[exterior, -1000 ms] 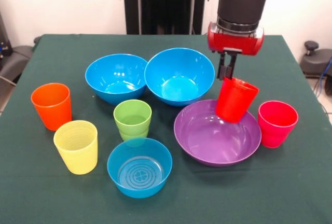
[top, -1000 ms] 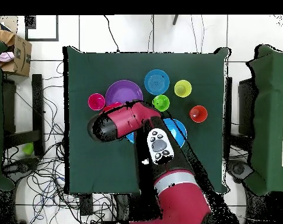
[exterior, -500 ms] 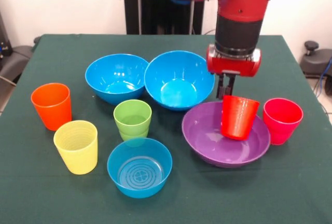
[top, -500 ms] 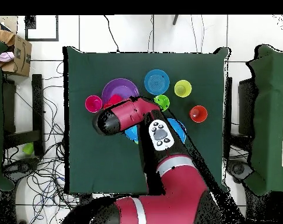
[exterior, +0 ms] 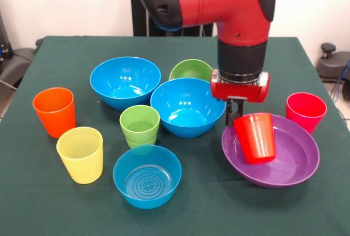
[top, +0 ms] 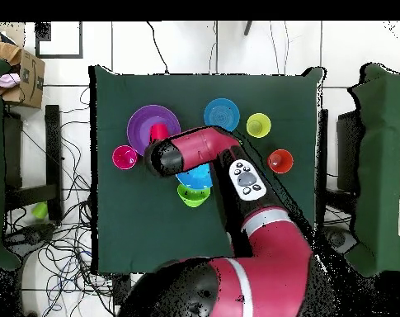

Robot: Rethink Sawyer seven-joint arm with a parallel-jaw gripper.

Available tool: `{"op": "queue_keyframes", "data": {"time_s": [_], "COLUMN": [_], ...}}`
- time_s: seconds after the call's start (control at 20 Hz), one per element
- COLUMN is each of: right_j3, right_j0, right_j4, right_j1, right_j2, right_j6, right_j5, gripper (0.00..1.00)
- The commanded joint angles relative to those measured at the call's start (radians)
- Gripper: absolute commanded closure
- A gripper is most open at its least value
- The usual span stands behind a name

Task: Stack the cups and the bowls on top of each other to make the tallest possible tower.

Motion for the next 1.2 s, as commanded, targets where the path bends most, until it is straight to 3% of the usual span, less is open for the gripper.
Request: {"op": "queue_keyframes", "data": {"time_s": [0.05, 0.3, 0.65, 0.9, 1.2], "right_j3": [-0.114, -0.099, 0.013, 0.072, 0.087], "right_j0": [-0.041, -0.056, -0.066, -0.049, -0.059], "right_j4": [-0.055, -0.006, 0.085, 0.124, 0.141], "right_j1": [0.128, 0.092, -0.039, -0.087, -0.118], "right_j2": [0.121, 0.146, 0.175, 0.181, 0.205], "right_j6": [-0.360, -0.364, -0.349, -0.293, -0.317], "right_j5": [0.086, 0.186, 0.329, 0.370, 0.428], "gripper": [1.00, 1.00, 1.00, 1.00, 1.00]}}
